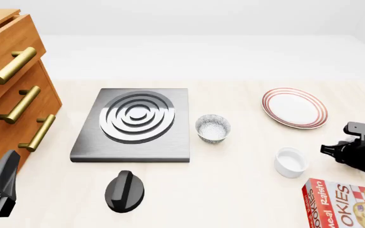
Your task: Pick the akita bowl next to the plate and place it on the plate.
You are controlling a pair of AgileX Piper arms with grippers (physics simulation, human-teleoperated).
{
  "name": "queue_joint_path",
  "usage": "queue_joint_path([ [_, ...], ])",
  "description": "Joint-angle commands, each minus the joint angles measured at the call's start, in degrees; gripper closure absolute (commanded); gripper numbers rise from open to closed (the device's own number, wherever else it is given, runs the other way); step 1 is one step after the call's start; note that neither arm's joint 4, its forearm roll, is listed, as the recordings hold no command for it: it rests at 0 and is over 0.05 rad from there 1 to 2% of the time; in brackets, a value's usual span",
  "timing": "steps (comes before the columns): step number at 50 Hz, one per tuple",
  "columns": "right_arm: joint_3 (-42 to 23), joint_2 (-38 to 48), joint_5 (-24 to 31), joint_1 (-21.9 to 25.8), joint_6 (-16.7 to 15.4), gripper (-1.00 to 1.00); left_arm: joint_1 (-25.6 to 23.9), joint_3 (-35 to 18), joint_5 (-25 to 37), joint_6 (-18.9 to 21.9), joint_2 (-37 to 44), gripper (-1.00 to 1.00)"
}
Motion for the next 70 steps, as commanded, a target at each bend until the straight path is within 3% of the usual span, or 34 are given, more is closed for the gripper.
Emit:
queue_joint_path([
  [1, 1.0, -2.5, 3.2, 0.9, 1.0, 1.00, 0.0, 0.0, 0.0, 0.0, 0.0, -1.00],
  [3, 1.2, -2.5, 2.6, 0.9, 0.7, 1.00, 0.0, 0.0, 0.0, 0.0, 0.0, -1.00],
  [10, 0.5, -8.8, 8.0, 1.1, -0.2, 1.00, 0.0, 0.0, 0.0, 0.0, 0.0, -1.00],
  [24, -2.1, -23.2, 21.4, 4.8, -3.0, 1.00, 0.0, 0.0, 0.0, 0.0, 0.0, -1.00],
  [32, -5.2, -27.3, 27.0, 6.5, -4.3, 1.00, 0.0, 0.0, 0.0, 0.0, 0.0, -1.00],
  [35, -9.2, -30.5, 33.3, 8.6, -4.7, 1.00, 0.0, 0.0, 0.0, 0.0, 0.0, -1.00],
  [42, -13.7, -31.6, 38.1, 12.1, -6.8, 1.00, 0.0, 0.0, 0.0, 0.0, 0.0, -1.00],
  [46, -14.8, -30.9, 38.0, 13.8, -7.8, 1.00, 0.0, 0.0, 0.0, 0.0, 0.0, -1.00],
  [55, -24.8, -29.8, 45.2, 17.7, -10.0, 1.00, 0.0, 0.0, 0.0, 0.0, 0.0, -1.00],
  [70, -36.8, -23.7, 49.2, 21.8, -12.7, 1.00, 0.0, 0.0, 0.0, 0.0, 0.0, -1.00],
])
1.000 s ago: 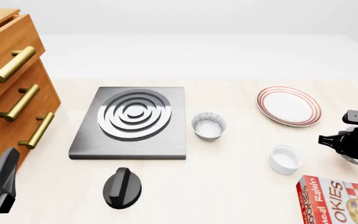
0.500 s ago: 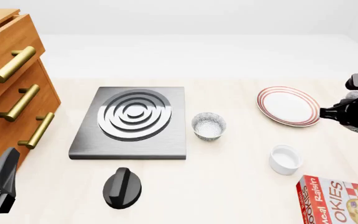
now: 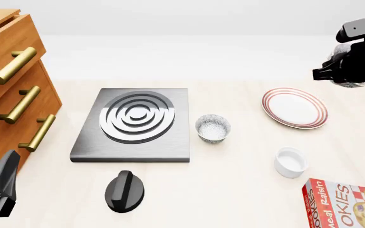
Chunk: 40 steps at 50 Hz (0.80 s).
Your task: Pick the akita bowl next to the plate and place it on the plate.
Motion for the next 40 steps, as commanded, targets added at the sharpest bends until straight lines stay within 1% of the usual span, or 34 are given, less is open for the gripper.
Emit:
queue_joint_path([
  [1, -10.1, 3.8, 4.3, 3.6, -1.8, 1.00, 0.0, 0.0, 0.0, 0.0, 0.0, -1.00],
  [2, -11.5, 4.5, 5.0, 4.0, -1.8, 1.00, 0.0, 0.0, 0.0, 0.0, 0.0, -1.00],
  [3, -10.8, 5.0, 3.8, 4.3, -2.0, 1.00, 0.0, 0.0, 0.0, 0.0, 0.0, -1.00],
  [4, -12.6, 5.5, 5.1, 4.6, -1.9, 1.00, 0.0, 0.0, 0.0, 0.0, 0.0, -1.00],
  [6, -12.3, 6.9, 3.6, 5.4, -2.0, 1.00, 0.0, 0.0, 0.0, 0.0, 0.0, -1.00],
  [12, -15.4, 10.7, 3.3, 7.2, -2.1, 1.00, 0.0, 0.0, 0.0, 0.0, 0.0, -1.00],
  [14, -17.3, 11.6, 4.4, 8.1, -2.0, 1.00, 0.0, 0.0, 0.0, 0.0, 0.0, -1.00],
  [16, -16.7, 13.1, 2.8, 9.0, -1.8, 1.00, 0.0, 0.0, 0.0, 0.0, 0.0, -1.00],
  [26, -17.7, 18.6, 1.0, 11.4, -1.5, 1.00, 0.0, 0.0, 0.0, 0.0, 0.0, -1.00],
  [40, -16.2, 23.5, -0.7, 10.7, -2.2, 1.00, 0.0, 0.0, 0.0, 0.0, 0.0, -1.00],
])
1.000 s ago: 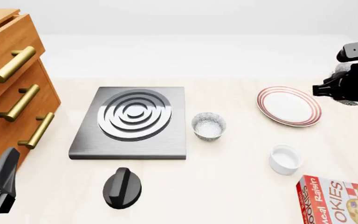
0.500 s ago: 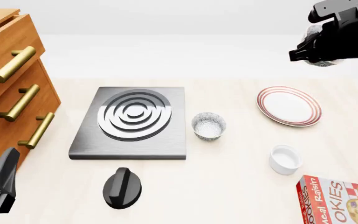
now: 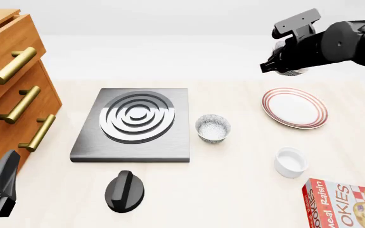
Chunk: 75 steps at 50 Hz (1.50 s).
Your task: Pick the akita bowl next to the plate and place it on the plate.
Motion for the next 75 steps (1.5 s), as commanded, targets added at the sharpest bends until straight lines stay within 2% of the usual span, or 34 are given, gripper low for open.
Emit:
queue_joint_path([
  [1, 0.0, 4.2, -1.5, -0.1, -0.2, 1.00, 0.0, 0.0, 0.0, 0.0, 0.0, -1.00],
  [30, 2.2, 10.8, -5.4, -4.3, -1.6, 1.00, 0.0, 0.0, 0.0, 0.0, 0.0, -1.00],
  [42, 2.5, 12.4, -6.1, -7.2, -3.1, 1.00, 0.0, 0.0, 0.0, 0.0, 0.0, -1.00],
  [59, 2.8, 15.2, -8.0, -8.8, -3.2, 1.00, 0.0, 0.0, 0.0, 0.0, 0.0, -1.00],
  [62, 3.6, 16.7, -10.1, -8.8, -3.0, 1.00, 0.0, 0.0, 0.0, 0.0, 0.0, -1.00],
  [64, 3.3, 16.5, -9.2, -8.9, -3.0, 1.00, 0.0, 0.0, 0.0, 0.0, 0.0, -1.00],
  [67, 4.5, 17.7, -11.3, -9.0, -2.9, 1.00, 0.0, 0.0, 0.0, 0.0, 0.0, -1.00],
  [75, 5.0, 18.6, -12.1, -9.7, -2.9, 1.00, 0.0, 0.0, 0.0, 0.0, 0.0, -1.00],
])
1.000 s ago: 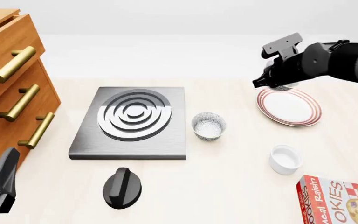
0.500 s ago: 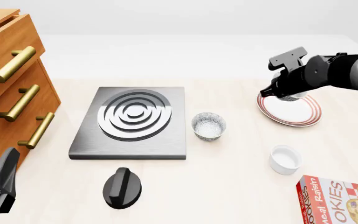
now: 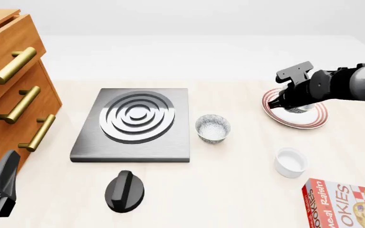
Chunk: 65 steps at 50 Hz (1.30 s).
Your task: Pick the akita bowl next to the plate and place it on the plate.
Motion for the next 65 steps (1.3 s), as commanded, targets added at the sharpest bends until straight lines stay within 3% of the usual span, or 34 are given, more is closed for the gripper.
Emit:
queue_joint_path([
  [1, 0.8, 1.7, -2.1, -0.9, 0.4, 1.00, 0.0, 0.0, 0.0, 0.0, 0.0, -1.00],
  [65, -5.9, 7.8, -0.6, -2.9, -0.4, 1.00, 0.0, 0.0, 0.0, 0.0, 0.0, -1.00],
])
